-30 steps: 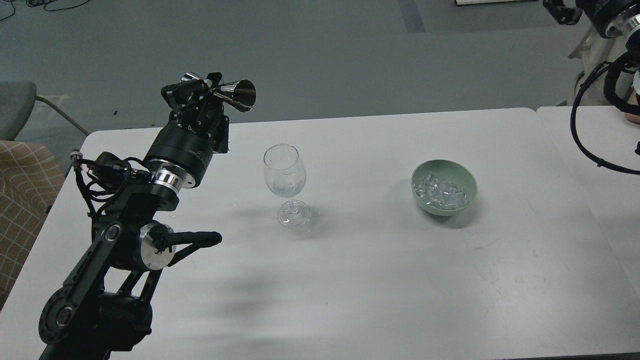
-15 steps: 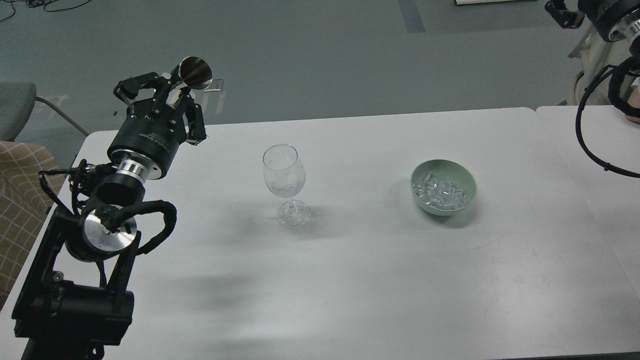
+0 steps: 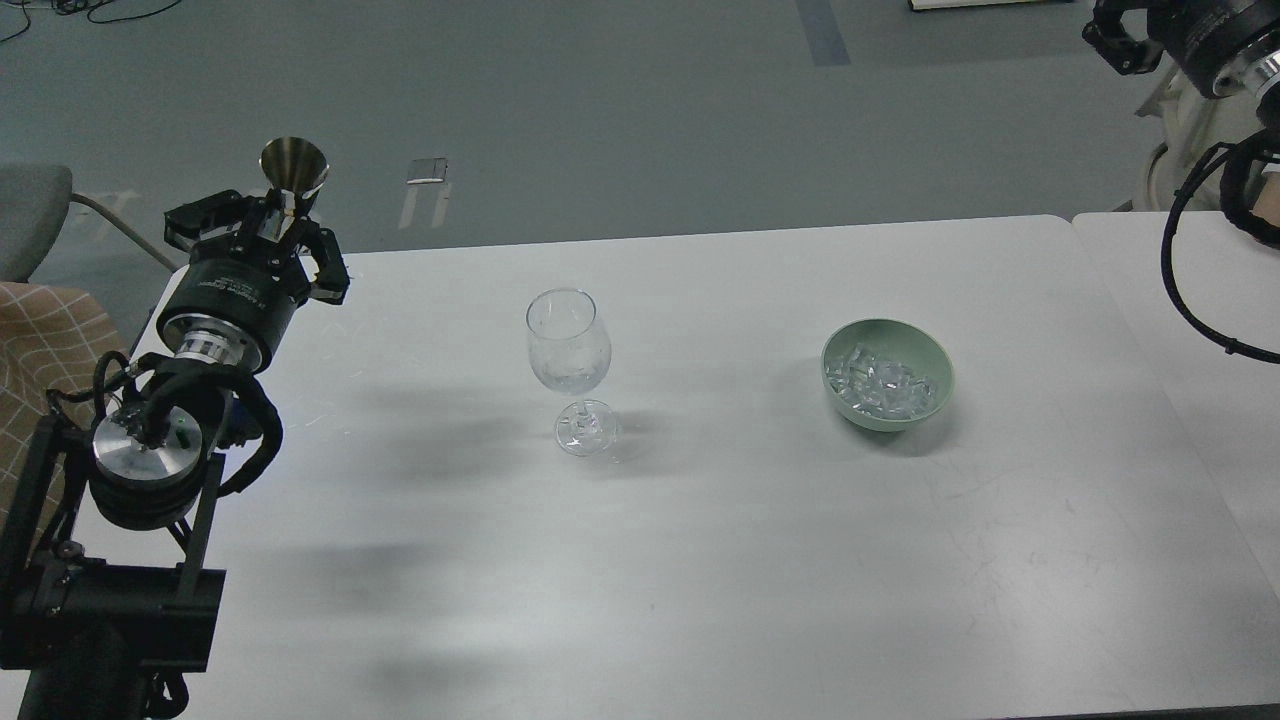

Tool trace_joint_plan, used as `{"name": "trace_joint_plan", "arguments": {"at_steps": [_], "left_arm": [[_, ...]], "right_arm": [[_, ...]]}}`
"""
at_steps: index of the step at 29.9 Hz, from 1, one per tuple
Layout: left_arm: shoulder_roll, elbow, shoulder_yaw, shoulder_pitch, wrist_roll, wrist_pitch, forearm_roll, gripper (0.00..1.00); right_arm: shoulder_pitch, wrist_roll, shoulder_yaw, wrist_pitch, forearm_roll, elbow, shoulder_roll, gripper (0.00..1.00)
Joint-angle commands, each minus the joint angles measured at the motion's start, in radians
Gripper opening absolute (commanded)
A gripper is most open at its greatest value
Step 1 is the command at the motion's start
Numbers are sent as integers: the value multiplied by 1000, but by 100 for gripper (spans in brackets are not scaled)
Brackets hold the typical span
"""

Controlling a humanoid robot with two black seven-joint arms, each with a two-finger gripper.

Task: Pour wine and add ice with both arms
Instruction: 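Carry the jigger with the left gripper back toward its spot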

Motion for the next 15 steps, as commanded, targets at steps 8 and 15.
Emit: {"name": "trace_joint_plan", "arguments": {"at_steps": [8,15], "left_arm": [[-7,286,-2,-27,-34,-181,-139,1],[-17,538,3,-112,-47,-302,-139,3]], "right_arm": [[9,-1,-54,-3,0,-1,-18,100],[15,-3,-62,-9,-2,-5,-18,100]]}}
